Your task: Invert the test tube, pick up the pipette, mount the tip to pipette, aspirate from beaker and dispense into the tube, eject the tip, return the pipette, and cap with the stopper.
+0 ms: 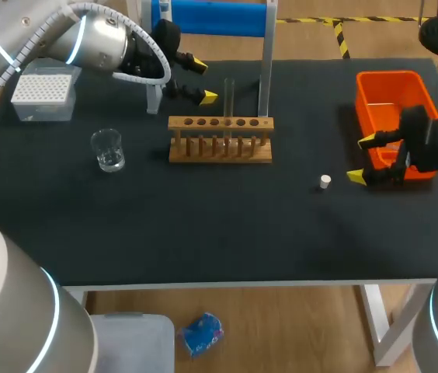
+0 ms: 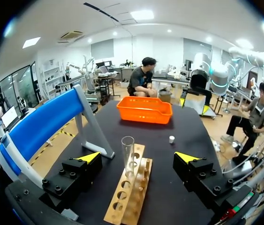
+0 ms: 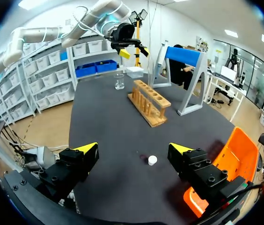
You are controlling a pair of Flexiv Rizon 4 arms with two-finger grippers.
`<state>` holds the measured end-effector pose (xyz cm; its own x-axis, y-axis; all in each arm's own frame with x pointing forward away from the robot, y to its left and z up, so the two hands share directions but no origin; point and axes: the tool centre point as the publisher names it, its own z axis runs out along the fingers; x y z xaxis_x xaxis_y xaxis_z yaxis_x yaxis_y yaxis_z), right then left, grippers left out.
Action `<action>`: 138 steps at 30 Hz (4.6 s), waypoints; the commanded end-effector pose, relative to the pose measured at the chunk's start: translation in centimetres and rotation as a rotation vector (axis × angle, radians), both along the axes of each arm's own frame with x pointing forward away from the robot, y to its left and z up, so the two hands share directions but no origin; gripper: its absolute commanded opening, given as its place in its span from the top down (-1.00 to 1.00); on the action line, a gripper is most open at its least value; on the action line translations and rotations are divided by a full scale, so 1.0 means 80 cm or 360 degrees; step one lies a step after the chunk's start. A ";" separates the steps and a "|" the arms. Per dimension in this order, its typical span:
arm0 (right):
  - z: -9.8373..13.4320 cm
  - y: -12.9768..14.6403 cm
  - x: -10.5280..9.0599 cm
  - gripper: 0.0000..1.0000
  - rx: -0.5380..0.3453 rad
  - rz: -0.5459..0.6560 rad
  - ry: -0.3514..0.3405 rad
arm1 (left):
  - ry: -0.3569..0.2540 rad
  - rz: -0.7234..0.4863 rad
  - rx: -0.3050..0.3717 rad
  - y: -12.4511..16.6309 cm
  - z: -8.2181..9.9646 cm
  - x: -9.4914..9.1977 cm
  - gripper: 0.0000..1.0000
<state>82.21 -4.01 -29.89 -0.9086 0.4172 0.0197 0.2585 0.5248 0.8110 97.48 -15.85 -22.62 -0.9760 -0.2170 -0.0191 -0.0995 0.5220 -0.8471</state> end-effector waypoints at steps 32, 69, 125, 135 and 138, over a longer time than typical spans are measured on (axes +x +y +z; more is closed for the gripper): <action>-0.117 0.004 0.029 -0.18 -0.0147 -0.0171 0.0142 | 0.0196 -0.0324 -0.0041 0.002 -0.001 0.006 -1.00; -0.157 0.035 0.077 0.00 -0.0200 -0.0168 0.0253 | 0.0196 -0.0324 -0.0041 0.002 -0.001 0.006 -1.00; -0.161 0.033 0.076 1.00 -0.0212 -0.0208 0.0276 | 0.0196 -0.0324 -0.0041 0.002 -0.001 0.006 -1.00; -0.116 0.029 0.078 1.00 -0.0237 -0.0143 0.0246 | 0.0196 -0.0324 -0.0041 0.002 -0.001 0.006 -1.00; -0.089 0.029 0.079 1.00 -0.0251 -0.0073 0.0223 | 0.0196 -0.0324 -0.0041 0.002 -0.001 0.006 -1.00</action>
<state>88.76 -0.72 -39.84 -0.8698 0.4900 0.0582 0.3907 0.6119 0.6877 97.48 -15.85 -22.62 -0.9761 -0.2166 -0.0187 -0.0996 0.5221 -0.8471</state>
